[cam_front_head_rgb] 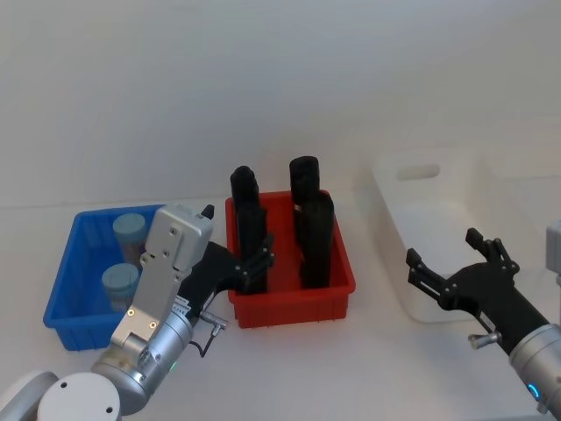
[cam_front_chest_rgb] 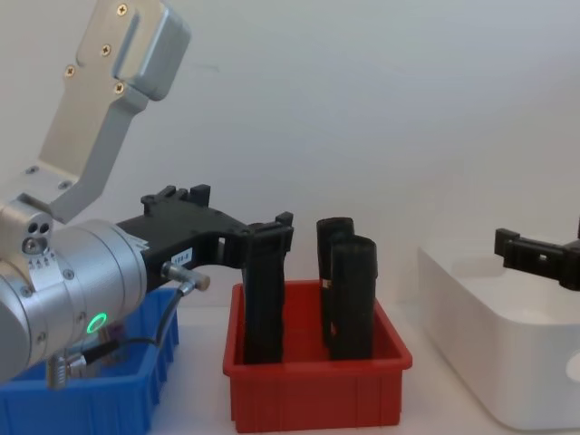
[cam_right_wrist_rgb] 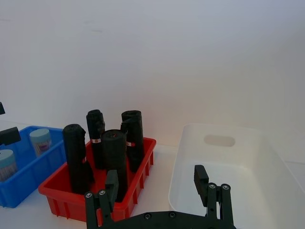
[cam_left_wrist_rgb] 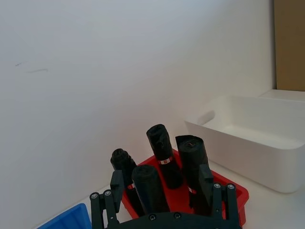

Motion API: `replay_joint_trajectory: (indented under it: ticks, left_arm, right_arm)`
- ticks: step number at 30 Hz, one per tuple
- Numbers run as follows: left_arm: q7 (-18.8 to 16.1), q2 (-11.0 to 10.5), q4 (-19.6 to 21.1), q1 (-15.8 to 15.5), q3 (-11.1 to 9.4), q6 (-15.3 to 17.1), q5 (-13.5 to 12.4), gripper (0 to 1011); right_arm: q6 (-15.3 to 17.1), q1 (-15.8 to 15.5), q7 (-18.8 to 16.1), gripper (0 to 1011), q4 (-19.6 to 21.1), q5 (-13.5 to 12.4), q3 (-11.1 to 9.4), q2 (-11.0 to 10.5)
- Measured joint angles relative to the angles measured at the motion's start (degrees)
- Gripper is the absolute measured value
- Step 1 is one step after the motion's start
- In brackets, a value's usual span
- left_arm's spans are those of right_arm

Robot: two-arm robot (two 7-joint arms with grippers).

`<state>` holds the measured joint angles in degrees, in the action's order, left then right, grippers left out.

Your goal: Pick the cotton swabs from the blue box and place them into the white box.

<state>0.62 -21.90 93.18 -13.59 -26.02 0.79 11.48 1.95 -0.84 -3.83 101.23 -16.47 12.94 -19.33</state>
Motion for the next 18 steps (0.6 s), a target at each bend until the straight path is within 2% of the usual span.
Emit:
replay_joint_trajectory:
  ticks: [18]
  left_arm:
    - [0.00, 0.00, 0.00, 0.00, 0.00, 0.00, 0.00, 1003]
  right_arm:
    - [0.00, 0.00, 0.00, 1001, 0.00, 0.00, 0.00, 0.00]
